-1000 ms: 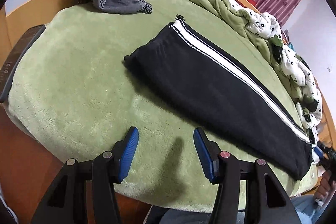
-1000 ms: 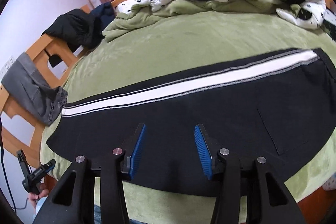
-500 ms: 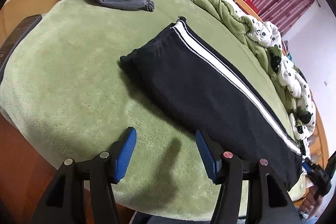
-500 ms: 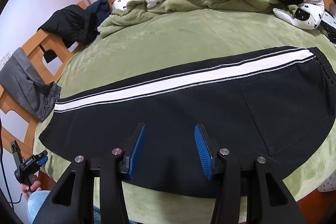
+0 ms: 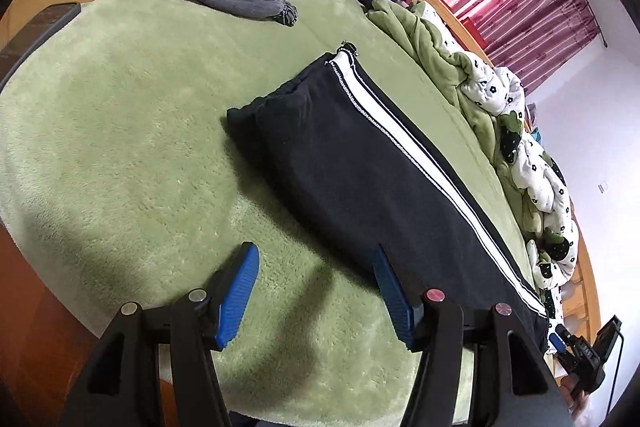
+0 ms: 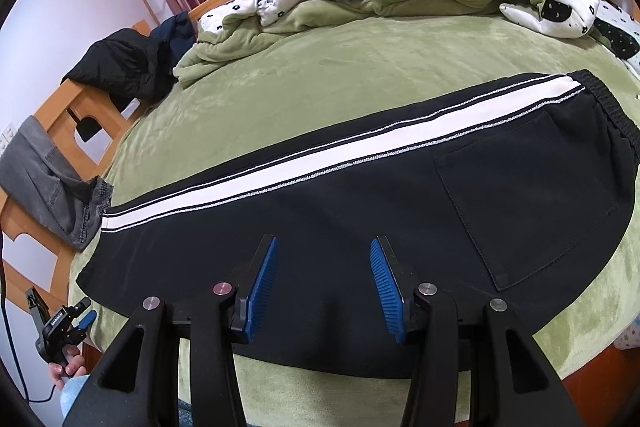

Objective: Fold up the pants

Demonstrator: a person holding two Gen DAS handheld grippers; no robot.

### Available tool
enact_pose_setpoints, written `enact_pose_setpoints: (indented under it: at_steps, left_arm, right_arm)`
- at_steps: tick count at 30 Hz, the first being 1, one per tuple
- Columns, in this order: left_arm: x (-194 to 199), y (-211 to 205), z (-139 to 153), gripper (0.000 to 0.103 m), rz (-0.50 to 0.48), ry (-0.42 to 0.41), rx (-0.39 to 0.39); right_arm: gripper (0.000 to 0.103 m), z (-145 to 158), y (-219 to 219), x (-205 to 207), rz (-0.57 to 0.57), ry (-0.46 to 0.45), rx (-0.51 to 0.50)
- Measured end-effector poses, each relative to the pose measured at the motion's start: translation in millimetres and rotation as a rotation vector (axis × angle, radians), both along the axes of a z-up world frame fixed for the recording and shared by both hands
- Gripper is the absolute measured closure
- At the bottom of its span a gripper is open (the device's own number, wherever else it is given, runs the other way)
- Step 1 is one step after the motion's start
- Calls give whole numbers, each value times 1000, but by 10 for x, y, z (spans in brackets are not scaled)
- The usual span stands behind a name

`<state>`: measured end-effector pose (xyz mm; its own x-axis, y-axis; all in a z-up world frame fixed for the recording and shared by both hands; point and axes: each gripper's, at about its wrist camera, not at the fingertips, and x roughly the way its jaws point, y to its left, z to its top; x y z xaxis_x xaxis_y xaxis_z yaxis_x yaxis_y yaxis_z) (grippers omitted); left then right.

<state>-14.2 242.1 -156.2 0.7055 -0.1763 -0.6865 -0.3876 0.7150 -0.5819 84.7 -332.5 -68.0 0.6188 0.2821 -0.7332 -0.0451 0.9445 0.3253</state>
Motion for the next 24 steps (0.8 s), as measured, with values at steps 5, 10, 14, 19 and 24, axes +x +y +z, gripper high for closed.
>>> enact_pose_setpoints:
  at_steps: [5, 10, 14, 19, 24]
  left_arm:
    - [-5, 60, -6, 46, 14, -26, -33]
    - [8, 63, 10, 46, 20, -62, -28]
    - [72, 88, -68, 46, 34, -44, -37]
    - [148, 161, -78, 46, 55, -46, -27]
    - [41, 264, -97, 46, 67, -104, -76]
  right_arm:
    - [56, -11, 39, 14, 15, 2, -28]
    - [56, -12, 35, 22, 21, -3, -35]
    - [56, -20, 41, 26, 18, 0, -37]
    - [56, -28, 67, 34, 14, 6, -42]
    - [56, -30, 122, 49, 16, 11, -50]
